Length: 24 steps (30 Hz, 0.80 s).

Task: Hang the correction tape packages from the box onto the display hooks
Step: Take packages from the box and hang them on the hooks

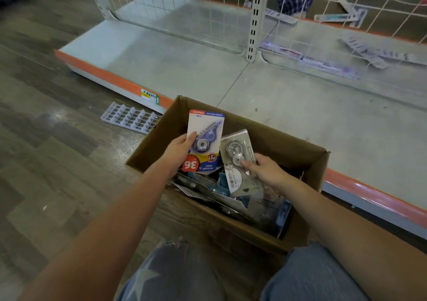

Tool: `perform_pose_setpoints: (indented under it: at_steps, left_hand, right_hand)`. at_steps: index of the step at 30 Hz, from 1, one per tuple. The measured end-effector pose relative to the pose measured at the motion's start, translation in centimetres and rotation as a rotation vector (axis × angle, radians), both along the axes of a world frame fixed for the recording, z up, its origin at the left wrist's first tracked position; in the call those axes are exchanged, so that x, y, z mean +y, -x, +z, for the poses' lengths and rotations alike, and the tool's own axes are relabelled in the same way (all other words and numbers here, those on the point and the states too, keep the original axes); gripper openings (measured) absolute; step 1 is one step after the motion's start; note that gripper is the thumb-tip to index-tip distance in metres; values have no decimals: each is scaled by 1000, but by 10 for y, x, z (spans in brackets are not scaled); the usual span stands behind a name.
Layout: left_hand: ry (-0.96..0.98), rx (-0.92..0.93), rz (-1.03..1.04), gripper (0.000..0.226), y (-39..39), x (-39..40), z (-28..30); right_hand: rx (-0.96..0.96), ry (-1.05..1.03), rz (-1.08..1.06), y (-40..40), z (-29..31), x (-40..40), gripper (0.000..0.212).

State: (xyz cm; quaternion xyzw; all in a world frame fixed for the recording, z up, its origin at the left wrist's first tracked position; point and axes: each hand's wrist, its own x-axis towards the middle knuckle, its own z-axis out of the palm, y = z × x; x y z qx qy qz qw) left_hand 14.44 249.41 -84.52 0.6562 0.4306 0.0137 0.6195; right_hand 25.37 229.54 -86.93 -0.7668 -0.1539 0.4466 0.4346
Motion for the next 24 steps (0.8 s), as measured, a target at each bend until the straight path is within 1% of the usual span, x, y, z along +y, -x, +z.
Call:
perform_pose_setpoints:
  at_steps: [3, 4, 7, 9, 12, 14, 16, 17, 19, 21, 24]
  left_hand:
    - [26, -9, -2, 42, -1, -7, -6]
    - [19, -28, -22, 41, -1, -10, -6]
    - [-56, -64, -129, 23, -2, -15, -7]
    - [-71, -38, -153, 24, -2, -14, -11]
    - [6, -28, -98, 26, 0, -10, -15]
    - [49, -28, -62, 31, 0, -7, -18]
    - [51, -26, -48, 35, 0, -6, -19]
    - [47, -25, -47, 34, -1, -6, -20]
    - [40, -16, -52, 30, -1, -5, -20]
    - [39, -13, -48, 26, -1, -5, -21]
    - [21, -8, -43, 27, 0, -4, -21]
  right_hand:
    - [18, -10, -39, 0, -1, 4, 23]
    - [25, -17, -51, 0, -1, 5, 25]
    - [29, -25, -63, -1, -3, 7, 31]
    - [43, -37, -95, -3, -4, 9, 33]
    - [53, -40, -143, -8, -4, 10, 25]
    - [35, -33, -152, -10, -4, 11, 20]
    - [-10, 4, -122, -12, -5, 10, 24]
    - [-67, 44, -87, -12, -6, 10, 30]
    - [-249, 132, -22, -12, -6, 11, 47]
    - [-513, 201, 49, -11, -2, 13, 56]
    - [-937, 276, 217, -7, 5, 16, 62]
